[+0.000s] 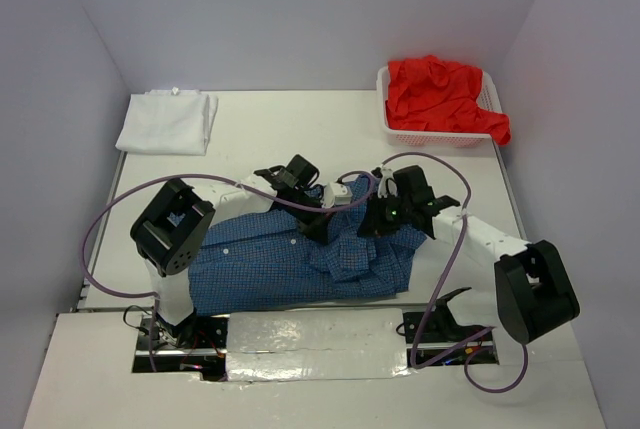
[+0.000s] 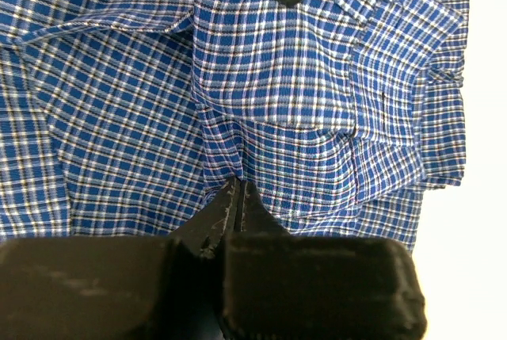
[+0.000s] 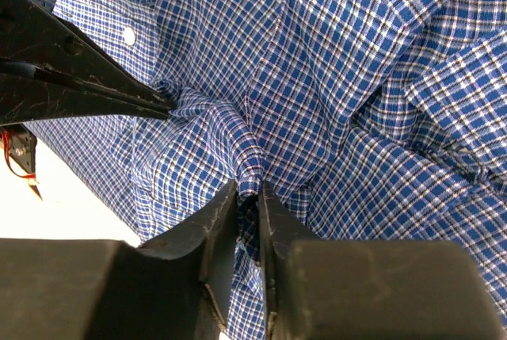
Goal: Fold and stack the long sleeve shirts
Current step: Fold the shirt
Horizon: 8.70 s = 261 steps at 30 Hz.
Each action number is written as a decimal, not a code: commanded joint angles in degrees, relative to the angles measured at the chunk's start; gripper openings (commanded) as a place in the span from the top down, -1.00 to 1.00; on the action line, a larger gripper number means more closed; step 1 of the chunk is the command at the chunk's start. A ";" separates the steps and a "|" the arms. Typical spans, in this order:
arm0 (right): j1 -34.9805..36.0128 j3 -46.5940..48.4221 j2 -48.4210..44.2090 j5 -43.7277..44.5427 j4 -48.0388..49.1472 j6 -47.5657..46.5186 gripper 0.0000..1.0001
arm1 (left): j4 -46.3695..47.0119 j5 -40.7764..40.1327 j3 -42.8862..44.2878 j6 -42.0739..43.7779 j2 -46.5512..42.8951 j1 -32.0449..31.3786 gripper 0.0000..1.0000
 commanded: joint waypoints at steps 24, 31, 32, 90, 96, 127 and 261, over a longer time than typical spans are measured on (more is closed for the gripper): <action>-1.39 7.95 -3.83 -1.52 0.26 -2.45 0.95 | -12.76 -9.53 16.22 7.99 -2.13 3.47 1.00; -3.50 13.93 3.55 2.08 2.45 -2.28 1.00 | -9.68 -14.90 19.48 5.43 -0.99 5.14 1.00; -3.76 14.55 4.61 1.74 2.28 -2.63 1.00 | -9.15 -16.29 19.57 4.56 -0.56 5.14 1.00; -4.64 7.86 19.38 7.62 10.90 19.26 1.00 | 3.16 -20.00 4.28 -3.27 3.14 -1.45 0.11; -5.26 13.14 16.84 8.94 5.20 15.75 0.96 | 0.45 -19.30 6.90 -3.19 2.97 -2.07 0.08; -11.06 -9.97 -17.45 25.11 -24.62 37.80 0.12 | -14.86 -33.89 -4.41 10.25 -17.25 46.45 -0.77; 1.51 66.61 48.60 30.39 -19.44 1.94 -0.88 | -23.30 -12.87 -33.60 77.32 -34.56 10.06 -0.37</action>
